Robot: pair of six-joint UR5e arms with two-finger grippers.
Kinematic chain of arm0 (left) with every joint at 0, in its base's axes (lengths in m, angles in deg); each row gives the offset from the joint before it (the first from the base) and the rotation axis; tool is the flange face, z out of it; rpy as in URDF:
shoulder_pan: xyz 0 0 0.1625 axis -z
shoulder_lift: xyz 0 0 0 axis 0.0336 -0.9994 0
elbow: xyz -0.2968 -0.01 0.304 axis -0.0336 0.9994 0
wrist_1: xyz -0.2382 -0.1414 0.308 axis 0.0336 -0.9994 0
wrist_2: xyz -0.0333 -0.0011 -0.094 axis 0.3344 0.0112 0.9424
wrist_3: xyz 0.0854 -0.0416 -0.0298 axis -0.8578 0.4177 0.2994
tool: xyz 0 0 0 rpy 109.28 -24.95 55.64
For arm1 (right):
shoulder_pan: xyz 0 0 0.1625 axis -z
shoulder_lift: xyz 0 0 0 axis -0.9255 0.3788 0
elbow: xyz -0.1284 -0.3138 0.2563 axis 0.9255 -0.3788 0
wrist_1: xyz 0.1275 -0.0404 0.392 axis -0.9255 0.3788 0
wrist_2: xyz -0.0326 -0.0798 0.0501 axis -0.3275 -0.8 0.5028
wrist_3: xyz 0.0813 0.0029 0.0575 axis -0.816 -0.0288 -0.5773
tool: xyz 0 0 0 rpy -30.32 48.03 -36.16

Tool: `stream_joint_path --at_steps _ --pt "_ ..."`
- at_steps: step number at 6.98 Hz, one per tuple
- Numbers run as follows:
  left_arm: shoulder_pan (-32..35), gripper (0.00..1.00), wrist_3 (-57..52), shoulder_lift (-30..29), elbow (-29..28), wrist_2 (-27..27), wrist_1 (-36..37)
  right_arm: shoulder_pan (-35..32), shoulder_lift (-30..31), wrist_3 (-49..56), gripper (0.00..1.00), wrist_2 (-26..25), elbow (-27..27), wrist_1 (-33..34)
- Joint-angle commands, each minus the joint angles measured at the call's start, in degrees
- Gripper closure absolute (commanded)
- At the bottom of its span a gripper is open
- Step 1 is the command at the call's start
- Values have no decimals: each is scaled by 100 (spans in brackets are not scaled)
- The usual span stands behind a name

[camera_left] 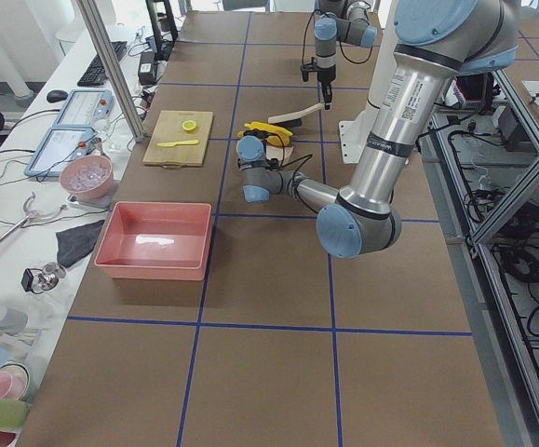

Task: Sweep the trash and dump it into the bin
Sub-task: 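Sweep the potato, ginger and corn into the dustpan with the right gripper's brush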

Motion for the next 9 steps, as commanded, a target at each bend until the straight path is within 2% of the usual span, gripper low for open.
stream_joint_path --at_steps 1,3,5,7,8,9 --pt "-2 4 1 2 0 -9 0 30 -412 -7 100 -1 -316 6" --pt "-2 4 10 -6 0 -18 0 56 -519 -111 100 34 -317 6" --pt "-2 4 10 2 0 -18 9 74 -905 -261 100 95 -457 189" --pt "-2 4 10 -6 -27 -18 9 -198 -635 -157 100 332 146 732" --pt "-2 4 10 -6 -35 -18 9 -425 -207 409 100 411 523 944" --pt "-2 4 10 -6 -36 -18 9 -566 -55 563 100 429 614 1059"
